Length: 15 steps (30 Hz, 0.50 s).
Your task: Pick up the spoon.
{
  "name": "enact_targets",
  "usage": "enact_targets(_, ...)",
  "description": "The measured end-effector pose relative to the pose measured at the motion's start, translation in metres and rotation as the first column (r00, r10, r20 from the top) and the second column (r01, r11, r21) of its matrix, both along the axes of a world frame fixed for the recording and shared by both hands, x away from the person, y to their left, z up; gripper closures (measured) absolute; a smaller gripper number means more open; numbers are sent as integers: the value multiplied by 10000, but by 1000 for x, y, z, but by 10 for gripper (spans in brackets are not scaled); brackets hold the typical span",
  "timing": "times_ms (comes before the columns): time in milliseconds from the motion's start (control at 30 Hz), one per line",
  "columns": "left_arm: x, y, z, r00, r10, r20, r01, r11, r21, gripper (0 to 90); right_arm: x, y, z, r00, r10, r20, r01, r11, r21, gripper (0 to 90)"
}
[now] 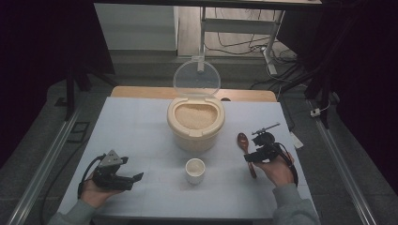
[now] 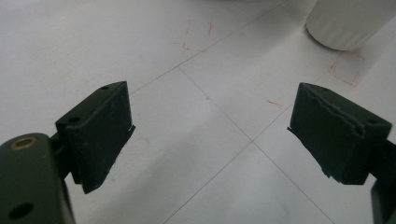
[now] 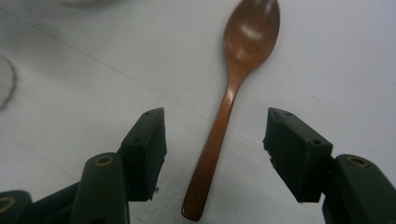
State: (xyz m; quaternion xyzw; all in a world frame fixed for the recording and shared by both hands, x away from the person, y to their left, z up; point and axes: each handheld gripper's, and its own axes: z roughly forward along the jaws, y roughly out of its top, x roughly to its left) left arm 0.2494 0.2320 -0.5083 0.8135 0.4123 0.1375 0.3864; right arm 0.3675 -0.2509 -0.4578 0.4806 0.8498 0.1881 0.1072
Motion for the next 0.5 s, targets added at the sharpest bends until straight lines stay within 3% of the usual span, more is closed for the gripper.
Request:
enact_targets(233, 1, -1, -1, 10000, -22, -55, 22, 10000, 57, 130, 0, 2, -18, 9988, -109, -473, 98, 9997, -230, 432)
enact_targets(500, 1, -1, -2, 10000, -23, -56, 23, 9999, 104, 129, 2, 2, -30, 9977, -303, -610, 284, 9991, -321, 525)
